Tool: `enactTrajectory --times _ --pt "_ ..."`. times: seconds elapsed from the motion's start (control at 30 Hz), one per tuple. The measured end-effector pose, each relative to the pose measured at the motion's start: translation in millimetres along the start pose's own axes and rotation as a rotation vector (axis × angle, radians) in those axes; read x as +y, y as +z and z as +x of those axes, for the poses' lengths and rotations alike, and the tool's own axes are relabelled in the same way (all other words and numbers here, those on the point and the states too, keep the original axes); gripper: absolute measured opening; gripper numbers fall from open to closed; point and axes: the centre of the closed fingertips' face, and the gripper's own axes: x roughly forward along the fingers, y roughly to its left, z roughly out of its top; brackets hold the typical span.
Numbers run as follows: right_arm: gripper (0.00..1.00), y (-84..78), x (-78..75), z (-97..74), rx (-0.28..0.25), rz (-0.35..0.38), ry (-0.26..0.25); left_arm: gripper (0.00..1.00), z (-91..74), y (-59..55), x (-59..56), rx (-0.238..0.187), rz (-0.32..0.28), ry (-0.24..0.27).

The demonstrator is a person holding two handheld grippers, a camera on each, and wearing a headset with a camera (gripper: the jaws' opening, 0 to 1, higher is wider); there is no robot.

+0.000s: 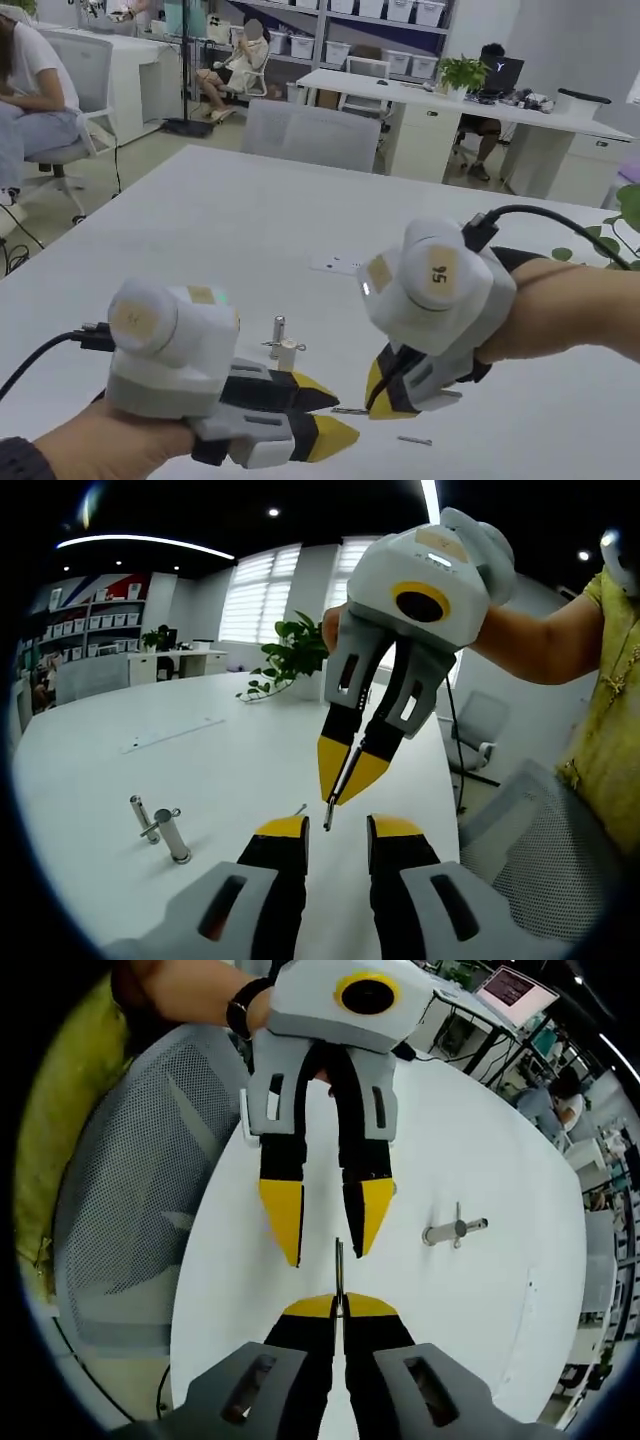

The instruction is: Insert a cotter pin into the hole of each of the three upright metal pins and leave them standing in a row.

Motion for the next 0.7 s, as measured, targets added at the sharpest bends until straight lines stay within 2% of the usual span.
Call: enactTrajectory --times 0.13,0.37,0.7 --pt "0.02 1.3 -0.9 -0.1 -0.003 -0.005 -0.002 0.16 1.2 0.6 4.5 -0.001 -0.019 0.008" --pt "0.02 1.8 -2.0 0.0 -0.003 -0.015 -0.005 0.10 3.7 -1.4 3.3 0.004 -0.062 -0.005" --pt "0.02 3.9 -2.3 -0.4 -0.009 -0.023 -0.012 0.04 5.2 -2.3 3.4 0.006 -0.087 0.000"
